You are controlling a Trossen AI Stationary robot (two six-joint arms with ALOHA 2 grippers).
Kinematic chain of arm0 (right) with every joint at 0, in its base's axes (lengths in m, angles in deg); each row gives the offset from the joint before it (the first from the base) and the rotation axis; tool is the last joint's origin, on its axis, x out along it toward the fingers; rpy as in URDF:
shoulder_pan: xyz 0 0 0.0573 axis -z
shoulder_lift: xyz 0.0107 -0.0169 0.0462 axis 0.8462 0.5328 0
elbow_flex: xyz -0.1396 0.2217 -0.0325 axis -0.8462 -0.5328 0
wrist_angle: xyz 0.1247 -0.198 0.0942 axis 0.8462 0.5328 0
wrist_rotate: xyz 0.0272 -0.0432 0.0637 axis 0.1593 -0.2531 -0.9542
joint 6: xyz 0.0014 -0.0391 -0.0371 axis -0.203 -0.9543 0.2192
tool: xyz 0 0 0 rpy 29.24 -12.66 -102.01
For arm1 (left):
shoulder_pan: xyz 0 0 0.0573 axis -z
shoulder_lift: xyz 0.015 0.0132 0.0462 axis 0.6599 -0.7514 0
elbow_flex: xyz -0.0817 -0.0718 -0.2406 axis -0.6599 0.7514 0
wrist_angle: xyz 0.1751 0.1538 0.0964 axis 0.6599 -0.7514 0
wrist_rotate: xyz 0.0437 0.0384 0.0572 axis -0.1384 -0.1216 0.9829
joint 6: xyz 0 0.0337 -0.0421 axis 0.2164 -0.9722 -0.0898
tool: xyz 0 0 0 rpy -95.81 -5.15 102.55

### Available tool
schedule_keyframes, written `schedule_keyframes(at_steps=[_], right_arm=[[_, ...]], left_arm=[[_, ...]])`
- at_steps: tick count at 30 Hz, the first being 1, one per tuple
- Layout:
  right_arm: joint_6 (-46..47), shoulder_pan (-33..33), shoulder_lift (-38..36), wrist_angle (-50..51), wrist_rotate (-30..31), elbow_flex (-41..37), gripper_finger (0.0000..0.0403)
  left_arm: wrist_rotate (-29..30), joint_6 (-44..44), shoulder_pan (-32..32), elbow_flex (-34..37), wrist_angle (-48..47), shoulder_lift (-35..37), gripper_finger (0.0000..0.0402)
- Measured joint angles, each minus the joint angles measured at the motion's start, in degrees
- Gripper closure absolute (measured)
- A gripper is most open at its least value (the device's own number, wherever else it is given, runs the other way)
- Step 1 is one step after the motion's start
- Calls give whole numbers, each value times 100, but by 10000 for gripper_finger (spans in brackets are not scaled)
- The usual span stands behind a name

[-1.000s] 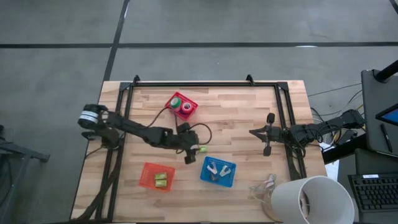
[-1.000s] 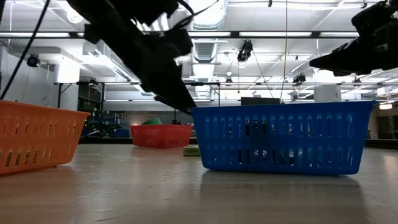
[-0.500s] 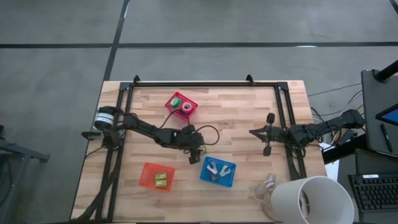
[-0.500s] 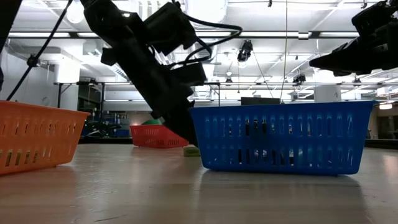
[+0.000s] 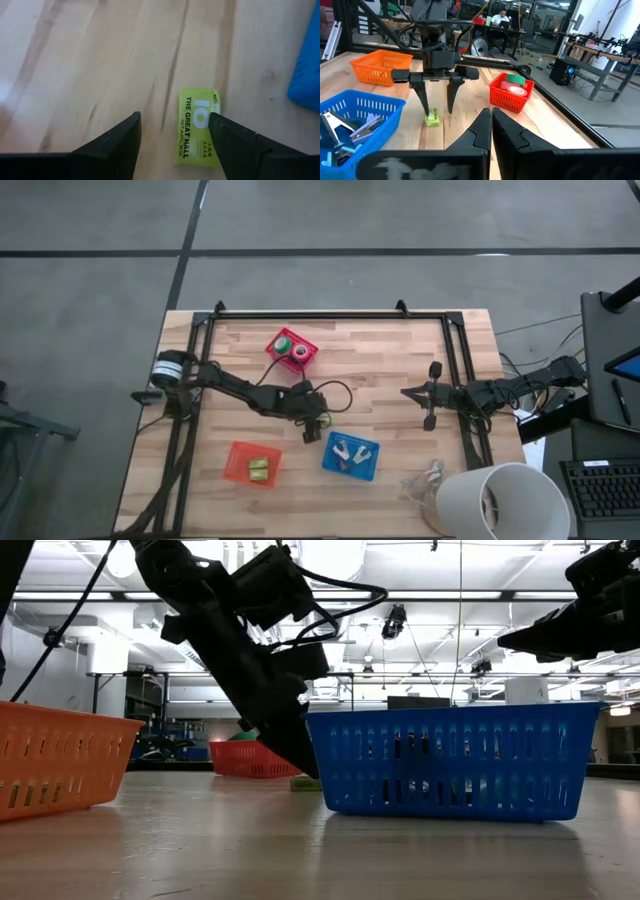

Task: Pick and place Stapler, Stapler remover, tape
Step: Put the staples box into the orange bin

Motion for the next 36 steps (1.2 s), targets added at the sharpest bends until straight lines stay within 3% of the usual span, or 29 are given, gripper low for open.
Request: schedule_keyframes(at_steps=[15,27,36], right_arm=[[0,2,0,-1,0,0,394],[0,0,7,4,-2,0,394],[0,2,4,2,0,0,394]], left_arm=[[125,-70,-73,55,-271,634,168],[-315,94,-71,151,0,193,168],[-169,129,-69,142,58,50,178]])
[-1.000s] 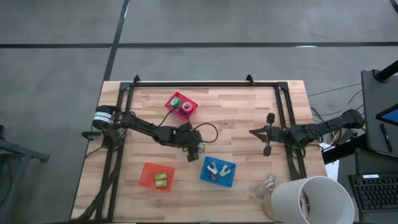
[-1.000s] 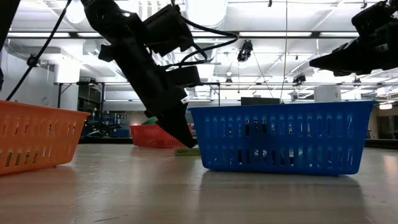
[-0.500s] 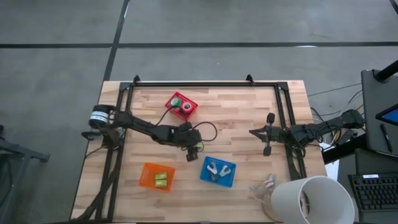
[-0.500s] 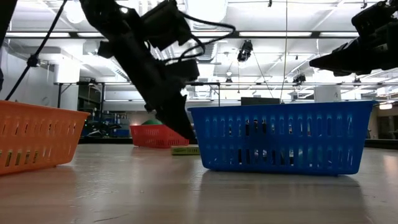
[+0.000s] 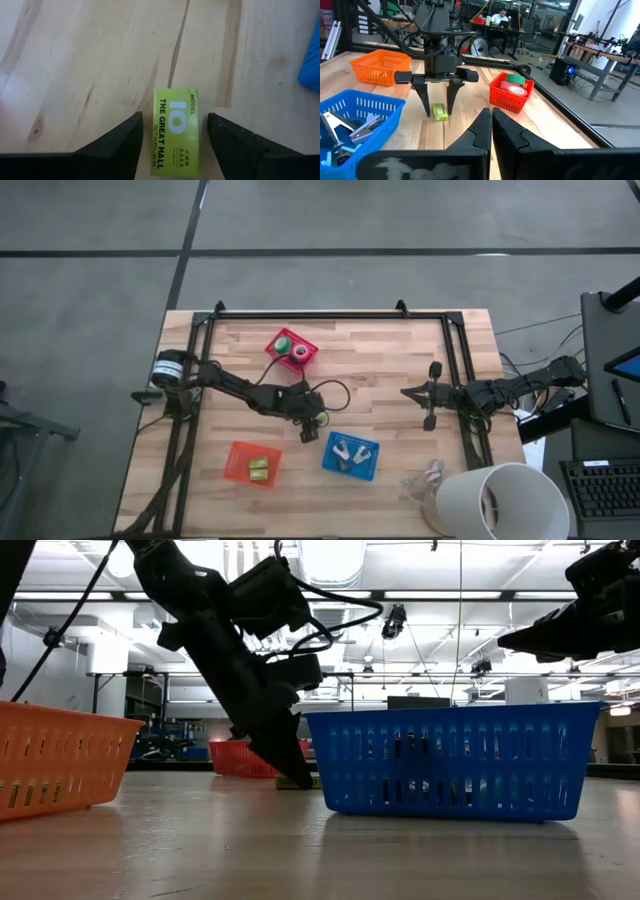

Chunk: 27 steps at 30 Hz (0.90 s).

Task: Pick and place Stapler, Stapler remover, tape
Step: Put the staples box into the orange bin

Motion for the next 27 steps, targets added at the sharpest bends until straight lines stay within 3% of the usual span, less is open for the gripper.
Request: schedule_keyframes(at_steps=[12,18,23,27], right_arm=[[0,1,0,-1,0,0,394],[0,0,0,-1,0,0,394],[0,1,0,-1,0,0,394],[0,-1,-9,-1,0,0,394]], left_arm=[[21,-55,0,-2,-9,0,294],[-182,31,-3,-125,-369,7,293],[-875,248,79,-198,-841,106,260],[-1086,458,222,-190,-1290,303,272]])
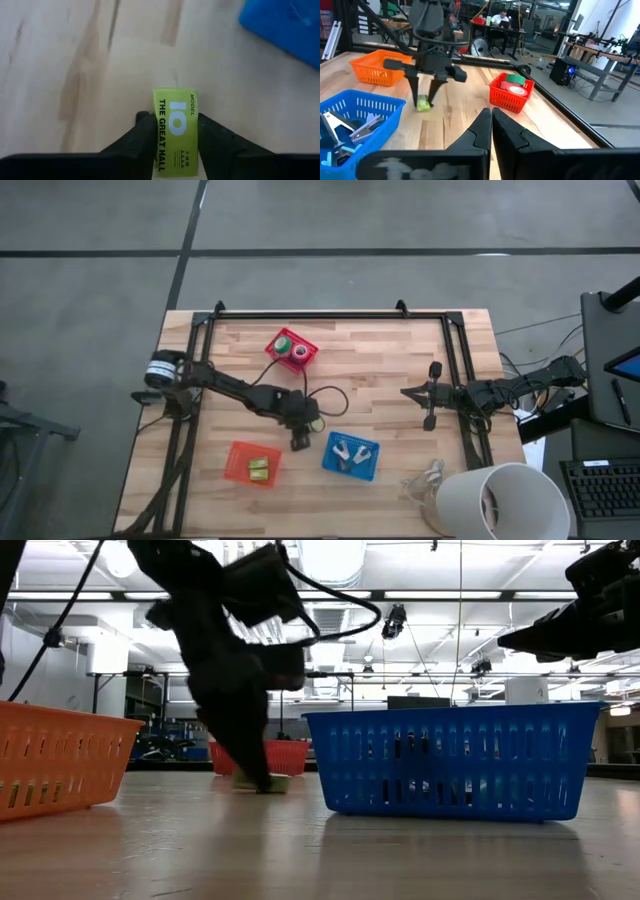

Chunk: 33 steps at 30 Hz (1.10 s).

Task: Pick and place Stapler, Stapler remover, tape
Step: Put the staples box into the orange bin

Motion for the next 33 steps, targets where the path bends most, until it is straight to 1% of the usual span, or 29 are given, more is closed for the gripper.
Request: schedule_keyframes(at_steps=[4,7,10,12,14,19,20,22,26,29,33], right_arm=[[0,0,2,1,-2,0,394],[0,0,0,0,-4,0,394],[0,1,4,0,-2,0,394],[0,2,3,0,-1,0,394],[0,0,2,-1,0,0,394],[0,2,2,-2,-2,0,394],[0,2,2,0,0,0,394],[0,2,4,0,0,0,394],[0,1,4,-1,-1,0,394],[0,0,4,0,0,0,394],[0,2,4,-1,0,0,394]], left_arm=[[-46,325,171,0,-392,323,294],[-129,540,339,0,-690,596,292],[-204,834,584,0,-953,924,273],[-300,1083,787,-2,-1091,1147,264],[-379,1340,1034,0,-1293,1381,263],[-400,2192,1752,0,-1719,2032,286],[-327,2395,1911,0,-1828,2141,290],[15,2765,2228,35,-2019,2325,291],[792,3068,2721,247,-2229,2525,267],[1006,3471,2909,451,-2220,2575,245],[1040,4153,2936,766,-2195,2576,234]])
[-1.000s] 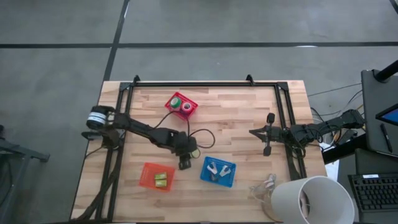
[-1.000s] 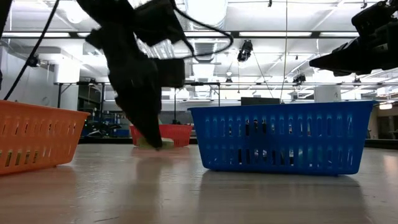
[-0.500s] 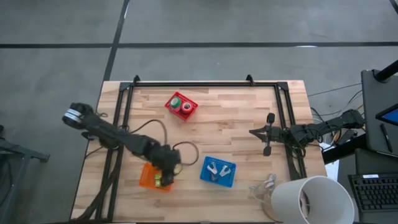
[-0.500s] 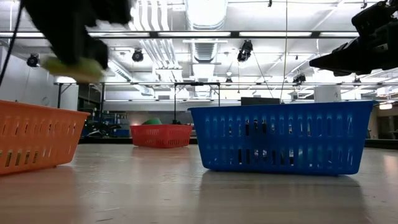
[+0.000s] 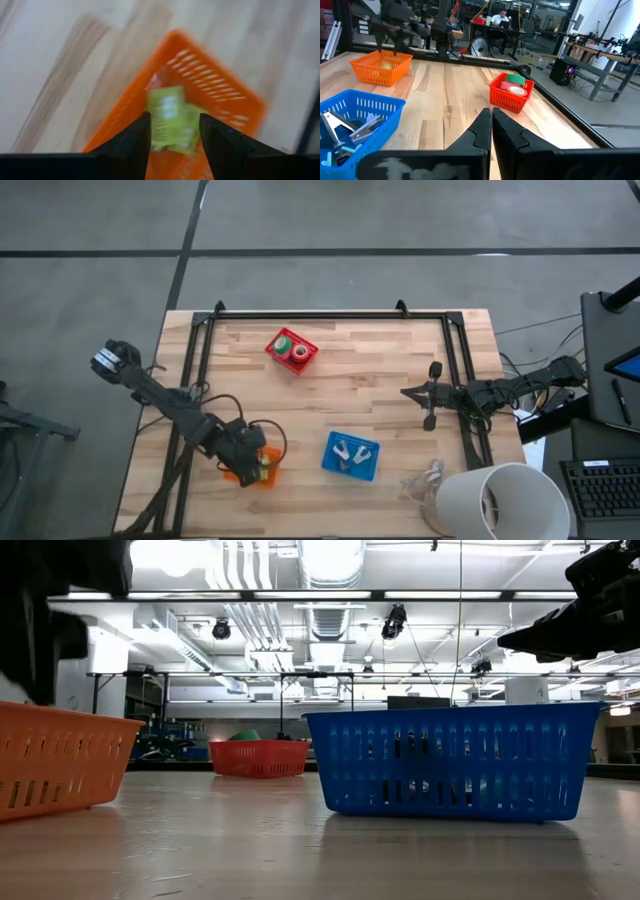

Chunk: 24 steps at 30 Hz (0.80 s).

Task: Pick and place Stapler, Stapler remover, tape
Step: Put the staples box into the orange bin, then return to Home Position

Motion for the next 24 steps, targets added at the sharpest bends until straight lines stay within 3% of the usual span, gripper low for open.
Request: schedule_keyframes(at_steps=[4,9,11,14,16,19,24], right_arm=[[0,0,0,1,0,0,394],[0,-1,6,1,-1,0,394],[0,-2,7,1,0,0,394],[0,0,4,1,0,0,394],[0,-1,4,-1,0,0,394],[0,0,4,1,0,0,394],[0,0,4,1,0,0,394]], left_arm=[[-1,393,-22,251,-13,2,233],[33,257,-156,273,73,74,235],[468,-74,-211,273,218,117,241],[1581,-733,-293,274,721,131,261],[1835,-1453,-439,345,1388,109,281],[1735,-2615,-774,670,2764,84,320],[1186,-4296,-1458,1545,5458,59,389]])
